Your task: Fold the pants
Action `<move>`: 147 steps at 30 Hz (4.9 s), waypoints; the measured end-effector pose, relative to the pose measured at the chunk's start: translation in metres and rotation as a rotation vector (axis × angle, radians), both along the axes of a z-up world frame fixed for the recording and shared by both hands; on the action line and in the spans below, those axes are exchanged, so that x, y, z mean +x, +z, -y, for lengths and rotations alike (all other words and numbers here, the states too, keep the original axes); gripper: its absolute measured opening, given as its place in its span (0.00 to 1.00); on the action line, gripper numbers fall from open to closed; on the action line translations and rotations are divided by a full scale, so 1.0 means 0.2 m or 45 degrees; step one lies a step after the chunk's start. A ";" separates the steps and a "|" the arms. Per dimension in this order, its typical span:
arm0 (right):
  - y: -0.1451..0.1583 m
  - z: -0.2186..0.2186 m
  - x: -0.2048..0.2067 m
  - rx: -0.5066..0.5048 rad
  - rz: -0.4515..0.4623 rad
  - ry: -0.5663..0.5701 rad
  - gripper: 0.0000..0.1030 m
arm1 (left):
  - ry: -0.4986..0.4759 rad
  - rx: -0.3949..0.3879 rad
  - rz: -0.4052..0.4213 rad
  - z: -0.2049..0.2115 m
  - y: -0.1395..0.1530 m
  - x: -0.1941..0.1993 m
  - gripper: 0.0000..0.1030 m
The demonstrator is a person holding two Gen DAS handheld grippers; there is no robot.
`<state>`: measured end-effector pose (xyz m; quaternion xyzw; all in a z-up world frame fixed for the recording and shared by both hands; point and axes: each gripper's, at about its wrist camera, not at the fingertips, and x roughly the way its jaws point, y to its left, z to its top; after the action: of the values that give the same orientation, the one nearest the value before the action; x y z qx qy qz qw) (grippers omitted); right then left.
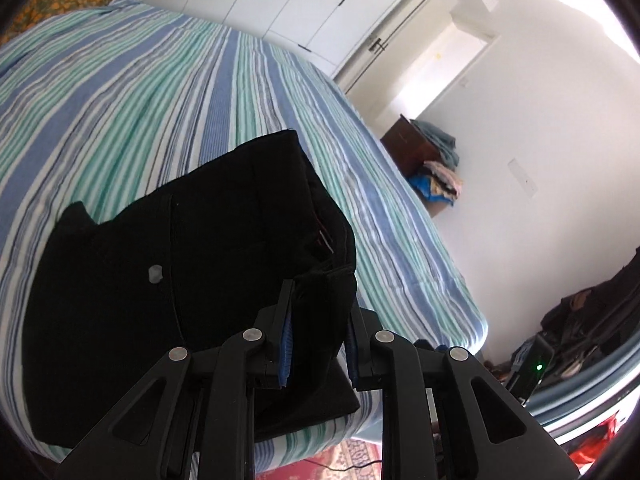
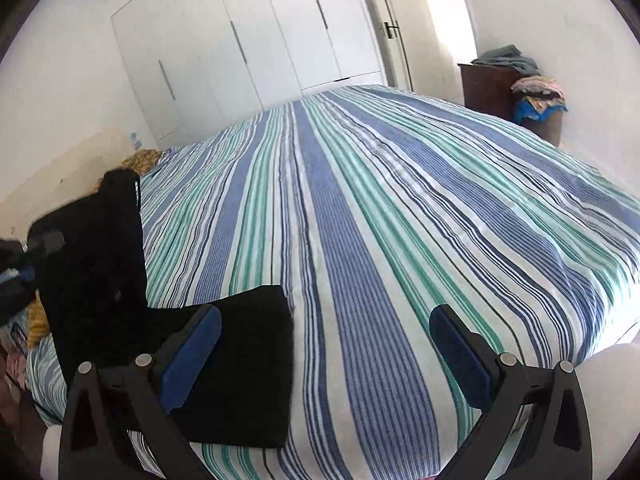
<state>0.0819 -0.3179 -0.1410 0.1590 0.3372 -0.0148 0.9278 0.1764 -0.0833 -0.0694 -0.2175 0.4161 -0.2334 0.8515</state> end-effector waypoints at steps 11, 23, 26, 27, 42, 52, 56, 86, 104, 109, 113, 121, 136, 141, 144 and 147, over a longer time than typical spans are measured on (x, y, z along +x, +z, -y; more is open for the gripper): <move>-0.06 0.18 -0.01 0.170 -0.048 -0.143 1.00 | -0.154 0.389 0.007 0.37 -0.14 0.01 0.19; -0.13 0.25 0.00 0.244 -0.100 -0.221 1.00 | -0.362 0.828 0.170 0.70 -0.30 -0.13 0.30; -0.14 0.26 0.00 0.246 -0.101 -0.231 1.00 | -0.515 0.898 0.247 0.79 -0.30 -0.26 0.71; -0.14 0.26 0.00 0.245 -0.100 -0.236 1.00 | -0.577 0.901 0.291 0.80 -0.28 -0.33 0.74; -0.09 0.17 0.32 0.857 -0.163 0.514 0.88 | 0.190 0.614 -0.024 -0.48 -0.13 -0.41 0.76; -0.21 -0.18 0.64 0.584 -0.581 0.912 0.61 | 0.432 0.495 -0.073 -0.77 -0.20 -0.53 0.76; -0.27 -0.25 0.69 0.450 -0.650 0.936 0.45 | 0.446 0.476 -0.082 -0.78 -0.21 -0.54 0.76; 0.33 -0.46 0.56 -0.049 -0.144 0.855 0.45 | 0.373 0.735 -0.143 -0.63 -0.22 -0.44 0.77; -0.24 -0.57 0.63 -0.160 -0.379 0.828 0.38 | 0.382 0.732 -0.198 -0.66 -0.28 -0.46 0.78; -0.10 -0.49 0.54 -0.176 -0.331 0.801 0.38 | 0.395 0.728 -0.198 -0.68 -0.28 -0.47 0.78; 0.08 -0.46 0.35 -0.142 -0.203 0.914 0.38 | 0.394 0.706 -0.213 -0.68 -0.30 -0.46 0.78; -0.14 -0.58 0.10 -0.204 -0.354 1.103 0.37 | 0.371 0.703 -0.208 -0.66 -0.29 -0.45 0.78; -0.11 -0.40 0.07 -0.082 -0.442 1.007 0.39 | 0.335 0.626 -0.251 -0.76 -0.32 -0.47 0.83; -0.07 -0.18 0.19 0.239 -0.417 0.796 0.59 | 0.322 0.293 -0.320 -0.90 -0.30 -0.34 0.83; -0.17 -0.02 0.32 0.553 -0.479 0.666 0.59 | 0.291 0.086 -0.402 -0.97 -0.35 -0.20 0.83; -0.31 0.05 0.43 0.722 -0.568 0.598 0.59 | 0.241 0.012 -0.458 -0.97 -0.42 -0.07 0.83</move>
<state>0.1676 -0.3270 -0.2027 0.3197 0.5472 0.2560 0.7299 0.1617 0.1100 -0.1528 -0.2899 0.5404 -0.1077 0.7825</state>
